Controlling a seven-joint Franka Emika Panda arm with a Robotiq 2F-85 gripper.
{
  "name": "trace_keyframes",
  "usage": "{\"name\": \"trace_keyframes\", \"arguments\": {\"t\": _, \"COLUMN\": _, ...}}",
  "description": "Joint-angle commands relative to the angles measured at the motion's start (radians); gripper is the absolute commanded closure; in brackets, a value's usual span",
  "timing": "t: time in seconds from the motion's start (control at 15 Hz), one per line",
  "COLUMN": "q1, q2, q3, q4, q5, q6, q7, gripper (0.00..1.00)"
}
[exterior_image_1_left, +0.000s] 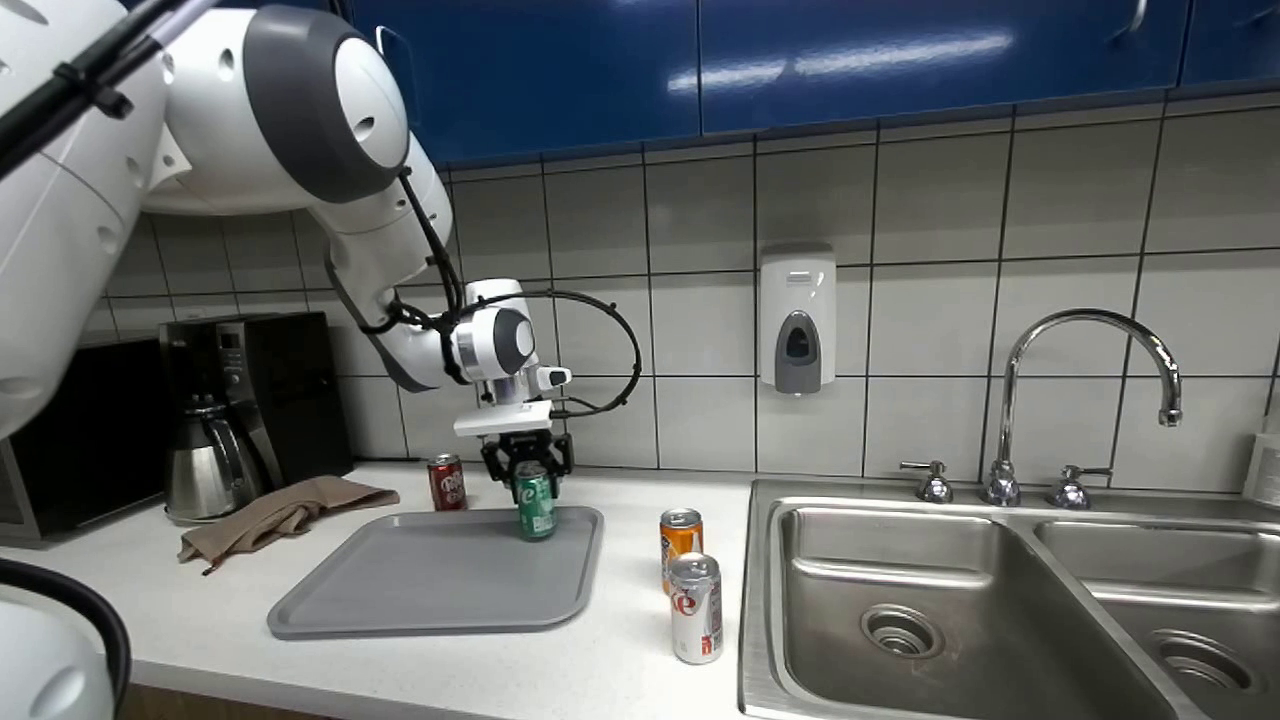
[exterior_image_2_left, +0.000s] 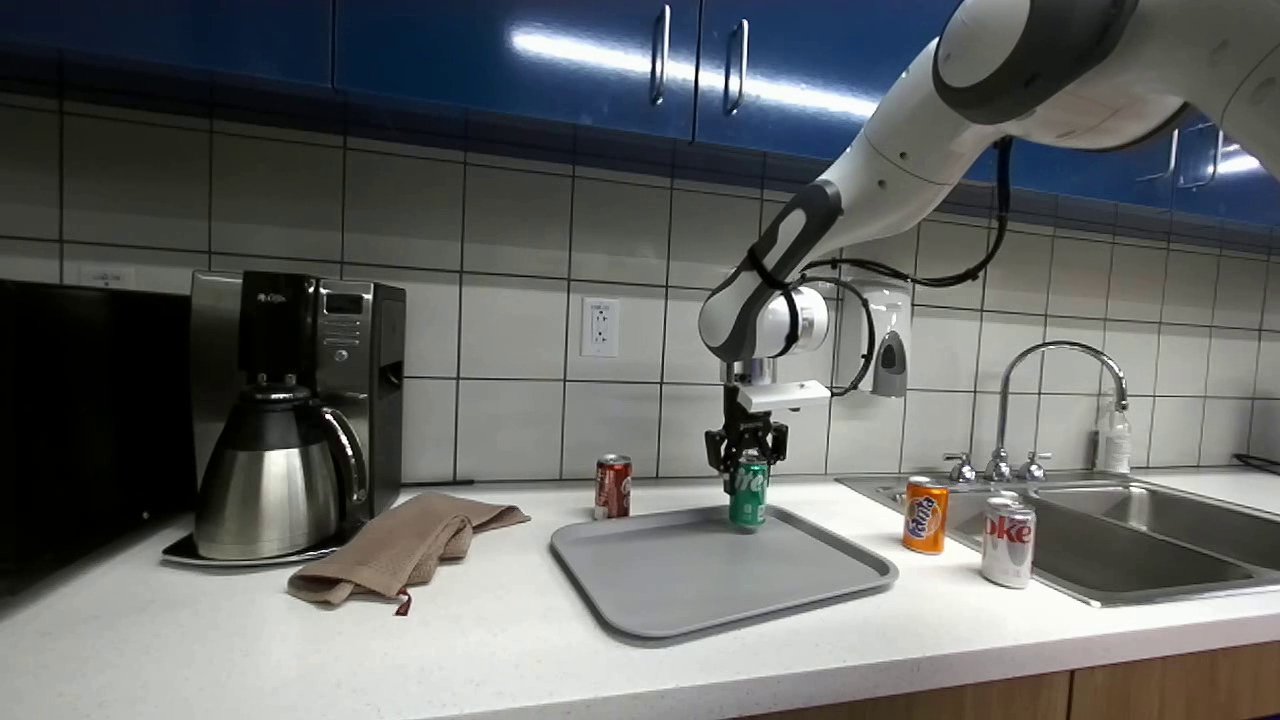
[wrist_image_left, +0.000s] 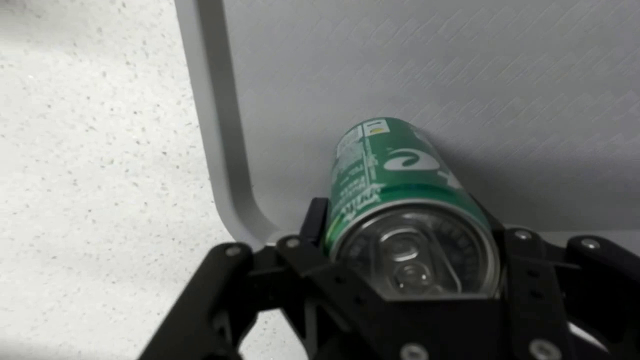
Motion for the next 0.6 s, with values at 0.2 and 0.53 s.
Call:
{"name": "trace_keyframes", "arguments": {"t": 0.2, "q1": -0.044, "q2": -0.069, "q3": -0.002, "q4": -0.028, "q5": -0.003, "q6": 0.001, "q7": -0.017, "gripper": 0.6}}
{"name": "trace_keyframes", "arguments": {"t": 0.53, "q1": -0.073, "q2": -0.081, "q3": -0.02, "q4": -0.03, "q5": -0.003, "q6": 0.006, "q7": -0.016, "gripper": 0.6}}
